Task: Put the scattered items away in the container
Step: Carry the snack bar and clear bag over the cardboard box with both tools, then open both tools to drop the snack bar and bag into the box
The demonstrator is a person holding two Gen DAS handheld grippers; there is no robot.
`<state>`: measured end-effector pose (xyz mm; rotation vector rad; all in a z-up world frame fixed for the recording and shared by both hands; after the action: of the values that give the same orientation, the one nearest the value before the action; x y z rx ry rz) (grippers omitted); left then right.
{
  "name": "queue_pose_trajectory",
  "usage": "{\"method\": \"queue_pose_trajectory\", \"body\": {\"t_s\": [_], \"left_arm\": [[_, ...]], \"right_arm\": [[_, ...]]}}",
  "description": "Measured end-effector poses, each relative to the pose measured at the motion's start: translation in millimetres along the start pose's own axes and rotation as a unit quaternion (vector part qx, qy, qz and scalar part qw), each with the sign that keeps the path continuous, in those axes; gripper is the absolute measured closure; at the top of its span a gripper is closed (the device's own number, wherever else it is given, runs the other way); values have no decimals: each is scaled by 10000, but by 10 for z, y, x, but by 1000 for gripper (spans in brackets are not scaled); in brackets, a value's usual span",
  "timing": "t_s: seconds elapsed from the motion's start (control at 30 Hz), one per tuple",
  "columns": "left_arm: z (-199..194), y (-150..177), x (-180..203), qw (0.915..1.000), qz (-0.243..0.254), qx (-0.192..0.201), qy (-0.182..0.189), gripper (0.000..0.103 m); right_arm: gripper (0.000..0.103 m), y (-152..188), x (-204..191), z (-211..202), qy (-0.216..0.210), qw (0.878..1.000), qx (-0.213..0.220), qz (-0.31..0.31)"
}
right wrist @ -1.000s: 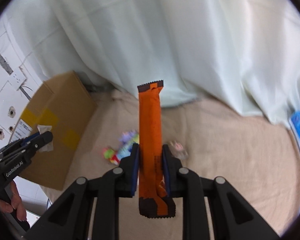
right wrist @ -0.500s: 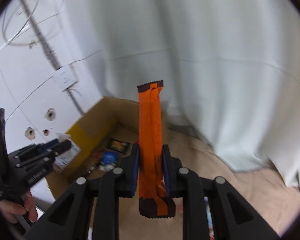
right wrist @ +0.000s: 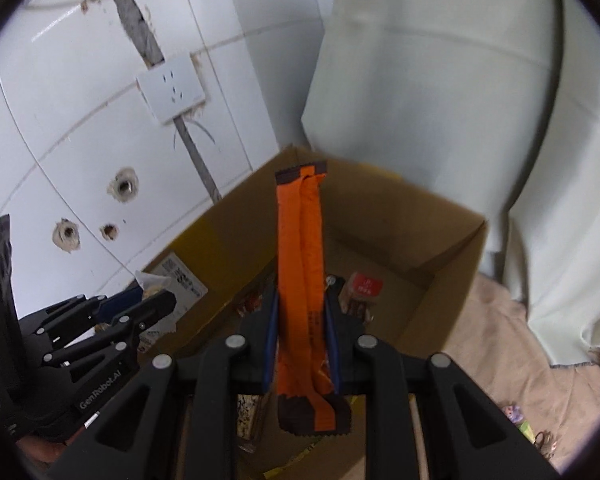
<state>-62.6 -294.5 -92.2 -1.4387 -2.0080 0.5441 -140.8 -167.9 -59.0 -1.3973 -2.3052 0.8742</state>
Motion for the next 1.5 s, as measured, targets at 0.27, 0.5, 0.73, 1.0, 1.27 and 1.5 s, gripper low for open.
{"method": "queue_pose_trajectory", "body": {"t_s": [0.27,0.5,0.73,1.0,1.27,1.5], "left_arm": [[115,136,5,9999,-67,-111,70,81],[142,169,95,9997,-21,-146,171,81],[154,136,189,9996,-98,-71,261,80],[258,130,359,9992,80,-381,113,47],[174,101,477,9989,143,-420,115,4],[-161,-130,870,9982,216,-2,567,1]], "right_arm": [[68,87,20,137,214,9995,-172,-129],[37,53,230,-52,280,9994,89,205],[21,28,518,-334,484,9975,337,384],[19,70,767,-520,672,9948,529,546],[19,136,1028,-653,714,9927,513,822],[18,268,1548,-1042,929,9869,659,1145]]}}
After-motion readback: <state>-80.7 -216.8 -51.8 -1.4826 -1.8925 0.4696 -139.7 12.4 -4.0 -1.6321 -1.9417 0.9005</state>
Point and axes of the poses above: each gripper's, at about its wrist camera, not at the fingertips, and z roughly the way its jaws point, x to its right, y to its underside, the point moved 7 cm from there along z, roughly the way its jaws point, and after that the axes turned 11 degrees about y, right-handed, at the moved point
